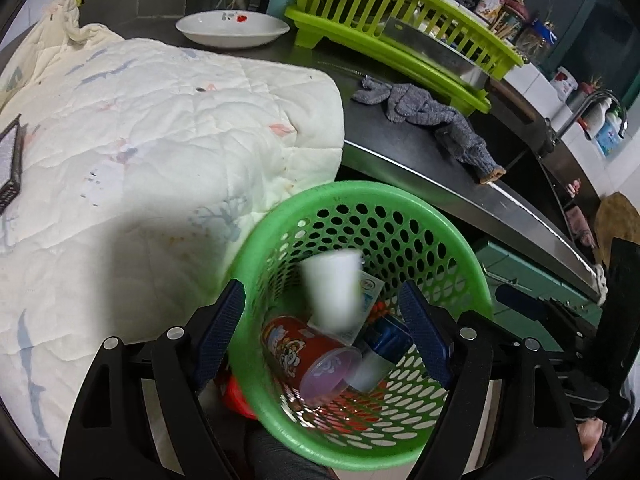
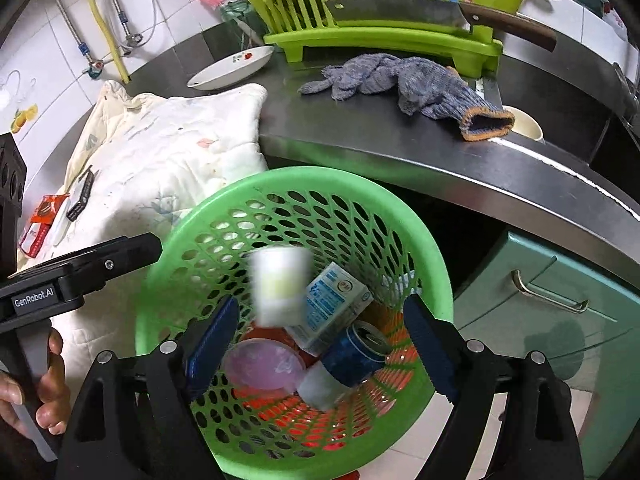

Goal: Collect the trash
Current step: 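Move both grippers back over the cloth, left toward the white lid, then grasp the white plastic lid with the left gripper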

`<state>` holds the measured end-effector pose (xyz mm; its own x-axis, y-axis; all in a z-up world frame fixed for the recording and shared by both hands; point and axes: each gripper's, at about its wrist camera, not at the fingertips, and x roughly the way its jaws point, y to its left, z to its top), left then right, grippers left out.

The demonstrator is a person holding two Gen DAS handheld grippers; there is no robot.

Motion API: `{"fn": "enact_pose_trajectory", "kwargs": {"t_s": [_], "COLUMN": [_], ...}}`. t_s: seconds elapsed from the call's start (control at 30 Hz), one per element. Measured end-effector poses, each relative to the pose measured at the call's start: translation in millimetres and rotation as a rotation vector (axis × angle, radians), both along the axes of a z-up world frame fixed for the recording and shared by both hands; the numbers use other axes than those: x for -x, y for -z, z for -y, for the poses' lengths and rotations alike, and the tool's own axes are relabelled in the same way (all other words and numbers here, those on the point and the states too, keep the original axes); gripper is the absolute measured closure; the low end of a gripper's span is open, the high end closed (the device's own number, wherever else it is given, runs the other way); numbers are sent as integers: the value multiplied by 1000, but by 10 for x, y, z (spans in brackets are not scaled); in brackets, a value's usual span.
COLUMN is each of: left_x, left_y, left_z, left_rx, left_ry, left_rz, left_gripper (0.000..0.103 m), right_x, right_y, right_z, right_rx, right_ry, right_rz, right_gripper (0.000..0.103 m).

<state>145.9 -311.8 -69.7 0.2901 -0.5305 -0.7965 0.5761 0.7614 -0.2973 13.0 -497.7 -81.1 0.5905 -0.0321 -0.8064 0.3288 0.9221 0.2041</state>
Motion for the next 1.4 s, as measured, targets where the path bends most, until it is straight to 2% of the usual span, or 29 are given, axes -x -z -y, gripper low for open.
{"fn": "enact_pose_trajectory", "kwargs": {"t_s": [0.47, 0.83, 1.0, 1.2, 1.4], "left_x": [-10, -336, -584, -836, -1020], "left_y": [-386, -599, -635, -592, -433], "left_z": [-707, -1620, -2146, -2598, -2759], "left_rx": [-3, -36, -52, -80, -94], "left_ry": [-98, -285, -397, -472, -449], "left_rz": [103, 170, 175, 167, 133], "left_gripper": [25, 25, 25, 25, 24], "right_x": [-183, -585, -787, -1022, -1225], "right_y": [-237, -383, -432, -459, -476], "right_z": [-441, -991, -1281, -1560, -1787], "right_rx": [-7, -15, -14, -15, -2], "right_ry": [-108, -243, -311, -367, -417], "right_rz": [48, 71, 75, 75, 68], "right_gripper": [22, 22, 22, 22, 22]}}
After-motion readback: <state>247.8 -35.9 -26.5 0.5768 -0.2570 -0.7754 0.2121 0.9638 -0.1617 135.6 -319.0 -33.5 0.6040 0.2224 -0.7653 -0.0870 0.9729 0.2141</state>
